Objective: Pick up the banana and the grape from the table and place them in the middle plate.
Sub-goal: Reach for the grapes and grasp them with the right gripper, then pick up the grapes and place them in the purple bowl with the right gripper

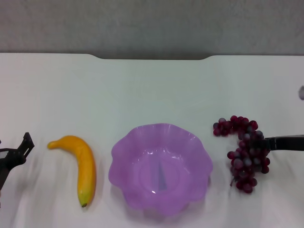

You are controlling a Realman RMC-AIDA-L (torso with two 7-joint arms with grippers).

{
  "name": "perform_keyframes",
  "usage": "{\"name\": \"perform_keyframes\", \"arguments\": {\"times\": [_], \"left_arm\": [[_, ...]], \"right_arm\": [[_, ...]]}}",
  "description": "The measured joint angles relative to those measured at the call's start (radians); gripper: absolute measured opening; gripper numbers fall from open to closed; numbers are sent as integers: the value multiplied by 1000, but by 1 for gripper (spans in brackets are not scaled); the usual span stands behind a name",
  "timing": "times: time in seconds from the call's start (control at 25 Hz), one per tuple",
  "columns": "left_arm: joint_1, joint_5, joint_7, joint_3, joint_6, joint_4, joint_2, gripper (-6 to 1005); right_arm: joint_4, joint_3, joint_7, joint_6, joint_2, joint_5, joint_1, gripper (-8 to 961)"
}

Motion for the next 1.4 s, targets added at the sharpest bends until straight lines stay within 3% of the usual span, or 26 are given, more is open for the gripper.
{"name": "perform_keyframes", "arguments": {"times": [0.52,1.24,1.4], "left_arm": [[-1,1,0,0,2,-2,0,862],[-2,4,0,0,0,-1,-1,862],[-4,7,0,0,3,-1,-2,862]], "right_arm": [[-72,-113,0,-96,1,23,32,867],[-134,-120,0,-129,1,16,48,860],[-135,-120,0,-131,0,14,49,743]]}}
